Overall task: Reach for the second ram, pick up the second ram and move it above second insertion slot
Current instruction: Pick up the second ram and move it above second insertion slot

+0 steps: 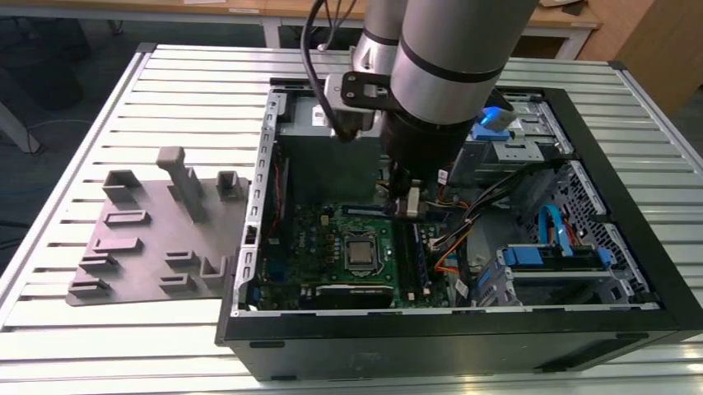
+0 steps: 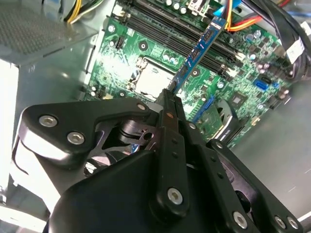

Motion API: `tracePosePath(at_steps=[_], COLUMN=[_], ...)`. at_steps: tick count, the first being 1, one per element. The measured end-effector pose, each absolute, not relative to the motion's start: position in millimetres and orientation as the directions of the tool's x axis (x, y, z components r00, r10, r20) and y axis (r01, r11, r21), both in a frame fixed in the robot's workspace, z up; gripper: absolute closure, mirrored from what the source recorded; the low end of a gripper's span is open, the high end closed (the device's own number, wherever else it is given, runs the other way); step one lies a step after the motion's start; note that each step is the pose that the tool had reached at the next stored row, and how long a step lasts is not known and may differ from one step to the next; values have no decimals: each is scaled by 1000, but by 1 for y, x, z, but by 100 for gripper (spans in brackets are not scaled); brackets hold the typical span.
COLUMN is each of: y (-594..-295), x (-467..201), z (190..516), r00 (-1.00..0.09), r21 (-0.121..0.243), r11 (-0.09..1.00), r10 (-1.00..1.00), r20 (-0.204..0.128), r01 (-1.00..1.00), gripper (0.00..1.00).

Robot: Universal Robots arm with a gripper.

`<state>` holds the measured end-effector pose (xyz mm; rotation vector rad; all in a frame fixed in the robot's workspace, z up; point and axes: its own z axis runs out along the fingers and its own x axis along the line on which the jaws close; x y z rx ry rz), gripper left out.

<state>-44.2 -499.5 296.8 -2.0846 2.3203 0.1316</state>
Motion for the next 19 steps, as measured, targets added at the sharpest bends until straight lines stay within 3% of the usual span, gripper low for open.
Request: tracePosePath(at_steps=[19], y=[-500], x=[-44], z=[296], r00=[-376], r21=[49], r11=[373], r10=[-924], r20=[-70], r01=[-926], gripper=[91])
